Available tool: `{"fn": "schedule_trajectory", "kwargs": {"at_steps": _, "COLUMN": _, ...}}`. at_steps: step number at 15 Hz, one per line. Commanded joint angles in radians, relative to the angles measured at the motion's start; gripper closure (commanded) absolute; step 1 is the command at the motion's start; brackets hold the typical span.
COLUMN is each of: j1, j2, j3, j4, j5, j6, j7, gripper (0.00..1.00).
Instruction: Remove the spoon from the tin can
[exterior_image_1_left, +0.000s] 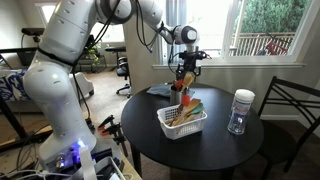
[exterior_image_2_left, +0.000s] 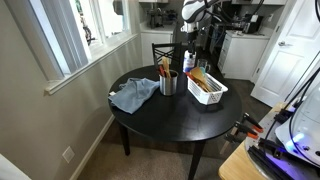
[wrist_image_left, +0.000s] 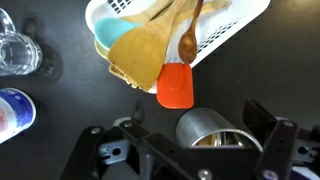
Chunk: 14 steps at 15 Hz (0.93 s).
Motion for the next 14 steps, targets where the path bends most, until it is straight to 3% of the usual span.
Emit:
{"fn": "schedule_trajectory", "kwargs": {"at_steps": 1, "j1": -0.001, "j2": 0.037, "j3": 0.014, "j4": 0.015, "j5": -0.038, "j6": 0.159, "j7": -0.027, "gripper": 0.0}}
{"fn": "schedule_trajectory", "kwargs": {"at_steps": 7, "j1": -0.019, "j2": 0.082, "j3": 0.057, "j4": -0.037, "j5": -0.023, "j6": 0.538, "j7": -0.039, "gripper": 0.0}}
{"fn": "schedule_trajectory", "kwargs": {"at_steps": 10, "j1": -0.097, "j2": 0.086, "j3": 0.177, "j4": -0.077, "j5": 0.078, "j6": 0.586, "j7": -0.168, "gripper": 0.0}}
{"fn": "schedule_trajectory", "kwargs": {"at_steps": 11, "j1": -0.033, "j2": 0.107, "j3": 0.1, "j4": -0.025, "j5": 0.022, "j6": 0.55, "j7": -0.067, "gripper": 0.0}}
{"fn": "schedule_trajectory", "kwargs": {"at_steps": 14, "j1": -0.038, "j2": 0.11, "j3": 0.107, "j4": -0.027, "j5": 0.031, "j6": 0.551, "j7": -0.081, "gripper": 0.0}}
